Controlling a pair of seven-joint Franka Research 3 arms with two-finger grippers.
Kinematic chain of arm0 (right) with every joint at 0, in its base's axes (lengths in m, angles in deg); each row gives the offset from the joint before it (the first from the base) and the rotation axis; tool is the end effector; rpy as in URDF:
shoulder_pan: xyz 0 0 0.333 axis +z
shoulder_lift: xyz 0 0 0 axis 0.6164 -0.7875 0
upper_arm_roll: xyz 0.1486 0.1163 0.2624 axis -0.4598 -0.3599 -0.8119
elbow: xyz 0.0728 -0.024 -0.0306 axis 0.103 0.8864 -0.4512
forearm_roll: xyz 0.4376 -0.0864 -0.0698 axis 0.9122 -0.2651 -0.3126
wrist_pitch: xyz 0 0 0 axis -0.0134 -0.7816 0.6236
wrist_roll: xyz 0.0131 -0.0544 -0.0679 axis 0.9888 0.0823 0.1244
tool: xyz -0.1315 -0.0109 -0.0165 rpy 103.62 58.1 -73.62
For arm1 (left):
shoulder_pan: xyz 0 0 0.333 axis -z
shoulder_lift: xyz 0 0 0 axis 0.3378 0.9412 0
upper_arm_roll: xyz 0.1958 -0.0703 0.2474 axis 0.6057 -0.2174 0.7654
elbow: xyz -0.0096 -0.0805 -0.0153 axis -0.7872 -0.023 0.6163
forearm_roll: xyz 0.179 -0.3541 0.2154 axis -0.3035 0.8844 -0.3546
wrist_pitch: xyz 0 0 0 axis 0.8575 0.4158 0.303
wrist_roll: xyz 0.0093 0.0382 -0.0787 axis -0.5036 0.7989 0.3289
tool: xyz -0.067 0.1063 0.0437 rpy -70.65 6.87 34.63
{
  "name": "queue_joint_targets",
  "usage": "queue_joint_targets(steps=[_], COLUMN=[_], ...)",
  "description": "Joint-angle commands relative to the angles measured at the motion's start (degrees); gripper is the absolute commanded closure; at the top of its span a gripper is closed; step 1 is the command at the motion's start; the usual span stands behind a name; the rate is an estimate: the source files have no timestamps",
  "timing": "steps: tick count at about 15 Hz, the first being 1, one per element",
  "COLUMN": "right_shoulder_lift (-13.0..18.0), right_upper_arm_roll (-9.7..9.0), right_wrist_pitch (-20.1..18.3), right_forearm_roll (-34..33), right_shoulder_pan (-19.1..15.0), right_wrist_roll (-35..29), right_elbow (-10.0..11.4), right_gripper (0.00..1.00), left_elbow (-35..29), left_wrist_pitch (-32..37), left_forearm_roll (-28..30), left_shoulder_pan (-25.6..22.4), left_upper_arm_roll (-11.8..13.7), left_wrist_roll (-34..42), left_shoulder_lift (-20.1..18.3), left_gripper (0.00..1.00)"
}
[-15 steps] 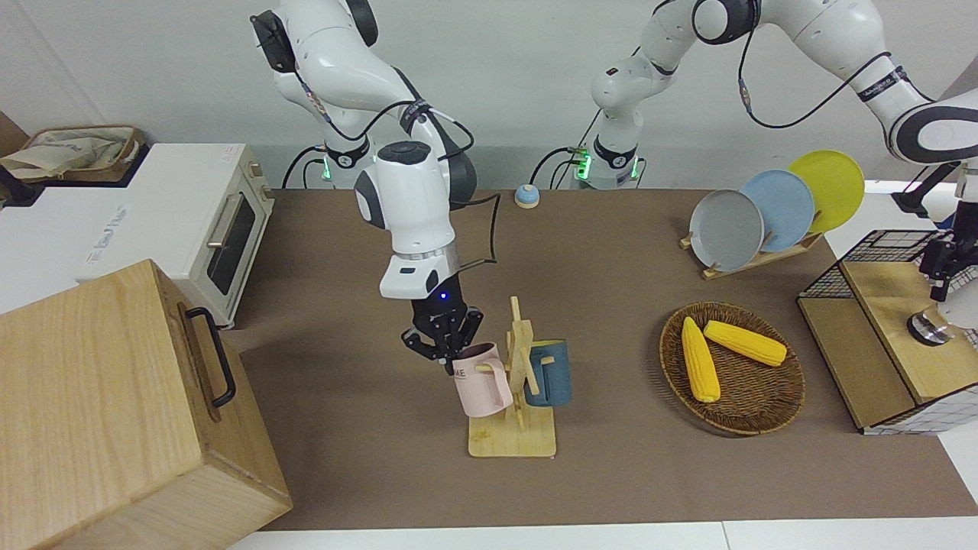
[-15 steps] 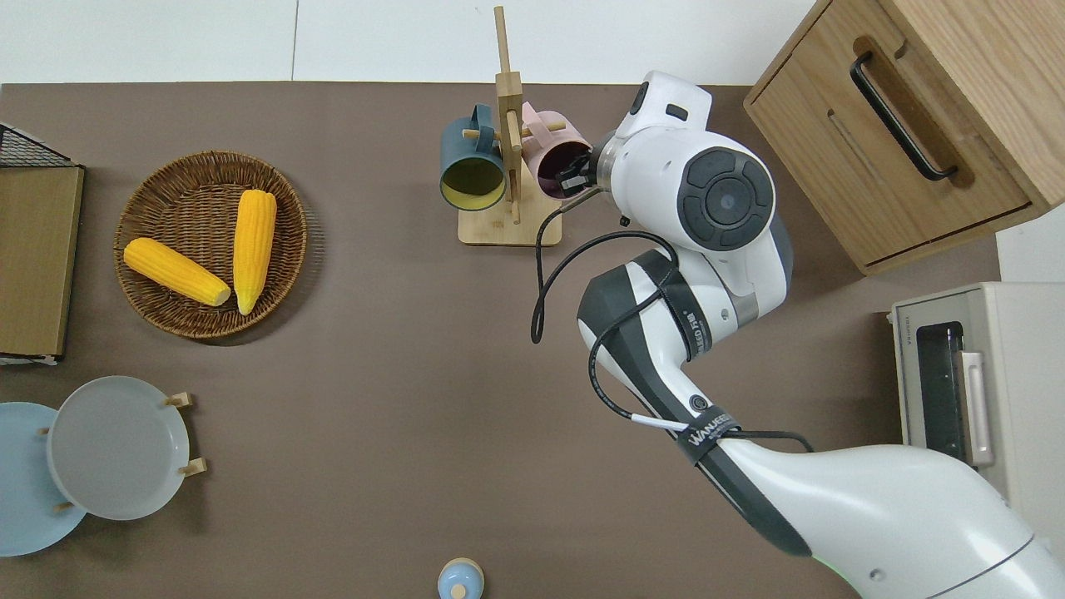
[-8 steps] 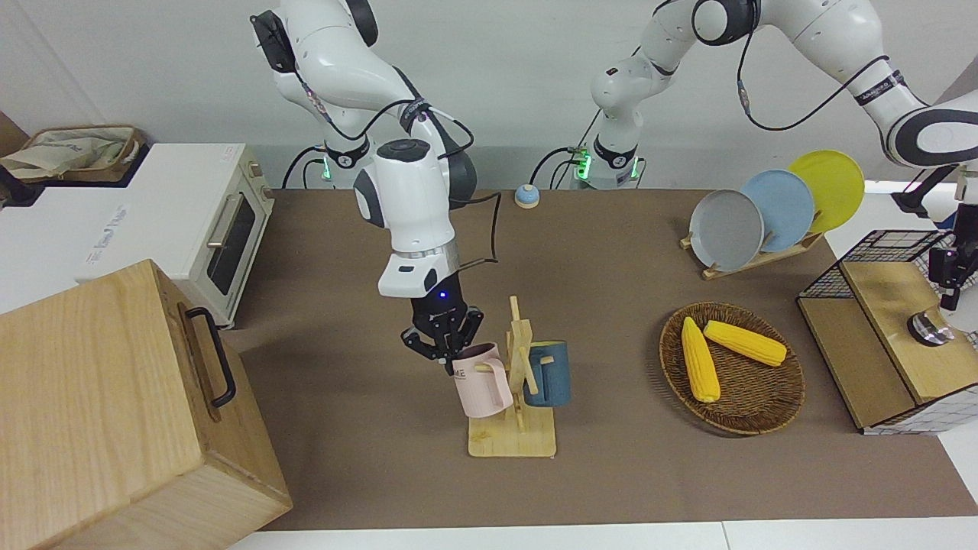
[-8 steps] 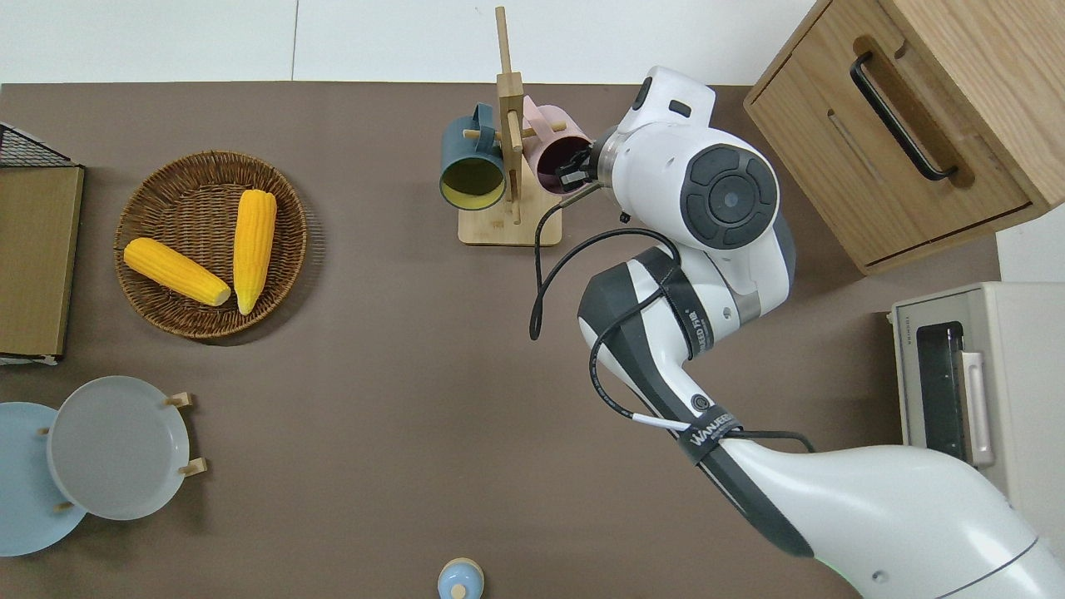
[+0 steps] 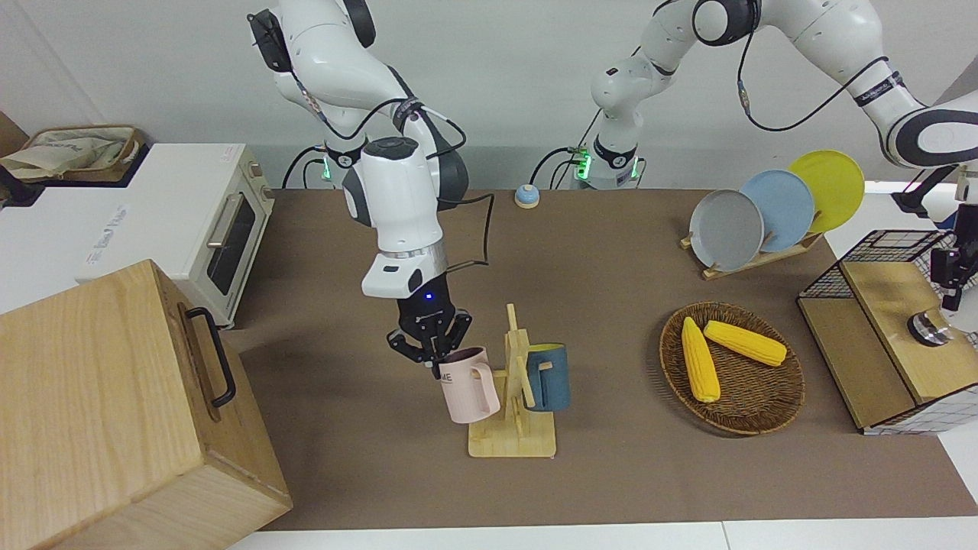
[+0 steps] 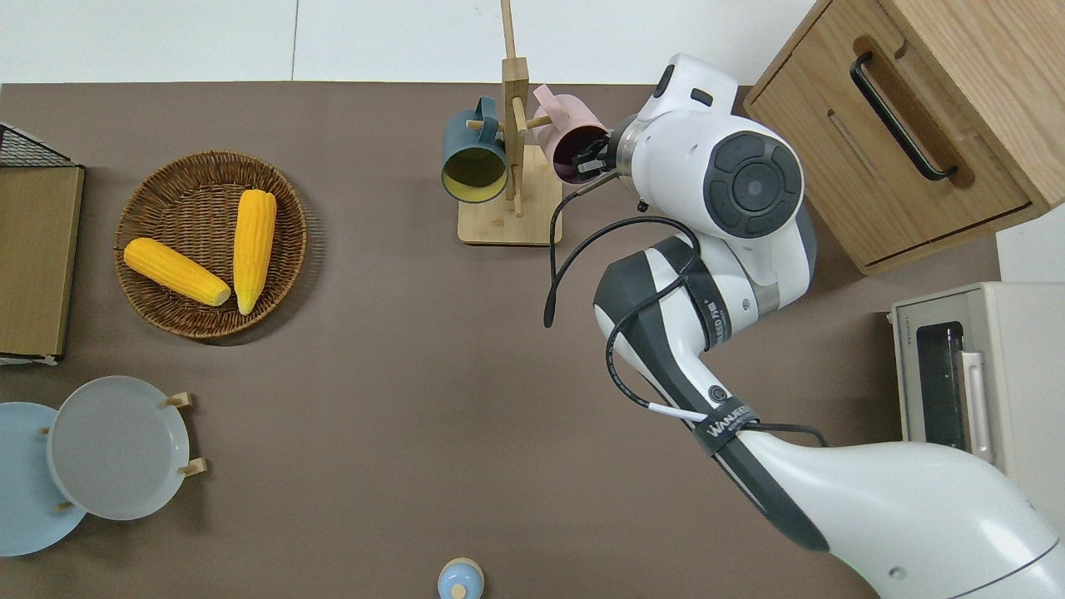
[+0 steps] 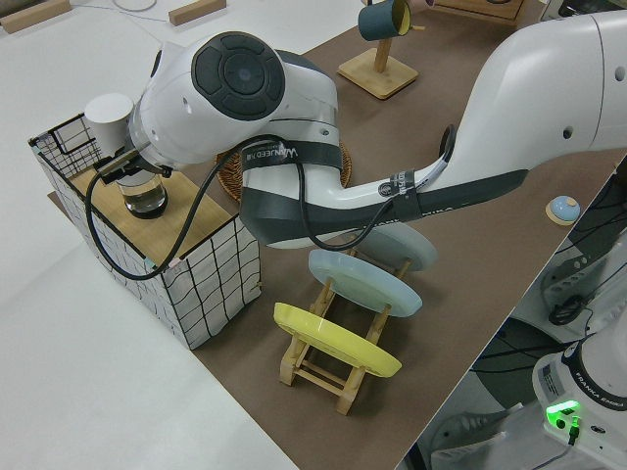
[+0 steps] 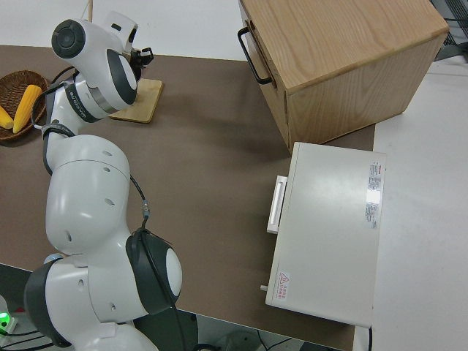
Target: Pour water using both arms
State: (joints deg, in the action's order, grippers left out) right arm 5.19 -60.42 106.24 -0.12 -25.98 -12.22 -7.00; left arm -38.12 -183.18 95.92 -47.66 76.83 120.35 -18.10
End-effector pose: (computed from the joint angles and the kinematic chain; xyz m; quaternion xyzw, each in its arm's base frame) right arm 0.7750 0.2763 0.4315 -0.9467 -0.1856 -0.2631 0.0065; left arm 0.6804 0.3983 0.4651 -0.9349 0.0291 -0.3536 0.0069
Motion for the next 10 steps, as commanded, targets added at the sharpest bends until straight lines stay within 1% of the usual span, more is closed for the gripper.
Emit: queue_joint_targets(steps=[1,3,5,6,7,9,10], right_shoulder_lift=[2.3,3.5,4.3,4.7,5.0,5.1,5.3], right_upper_arm_roll=[-0.83,-0.83,-0.83,-1.0,-1.09,-1.09,-1.09], right_wrist_pitch=[-4.0,-6.4,-8.1,-9.2,-10.1,-11.6,-12.7], right_forearm_roll=[-0.8,-0.7,-0.5,-0.6,-0.6,-0.7,-0.7], right_shoulder_pan=[-2.6,-4.2,-5.3,-6.7,-7.5,-8.3,-8.3], right_wrist_roll=[-0.8,-0.8,-0.7,-0.6,-0.3,1.5,1.5], right_elbow=[-0.9,-0.8,-0.8,-0.8,-0.8,-0.8,-0.8], right_gripper=[1.0,1.0,1.0,1.0,1.0,1.0,1.0], left_elbow=[3.2,4.1,6.5,8.5,9.6,10.4,10.4], left_wrist_pitch=[-0.3,1.4,5.7,9.4,11.7,15.0,16.2], left_forearm_roll=[0.4,-0.9,-3.4,-6.0,-7.9,-10.9,-11.5], left_shoulder_pan=[-0.2,0.0,-0.3,-0.5,-0.5,-0.4,-0.5], left_upper_arm_roll=[-0.2,0.3,0.7,0.8,0.8,0.9,0.8], left_wrist_roll=[-2.2,-4.3,-6.6,-9.3,-11.1,-14.6,-16.2], left_shoulder_lift=[1.9,1.4,1.3,1.3,1.2,0.7,0.5], left_gripper=[0.93,1.0,1.0,1.0,1.0,1.0,1.0])
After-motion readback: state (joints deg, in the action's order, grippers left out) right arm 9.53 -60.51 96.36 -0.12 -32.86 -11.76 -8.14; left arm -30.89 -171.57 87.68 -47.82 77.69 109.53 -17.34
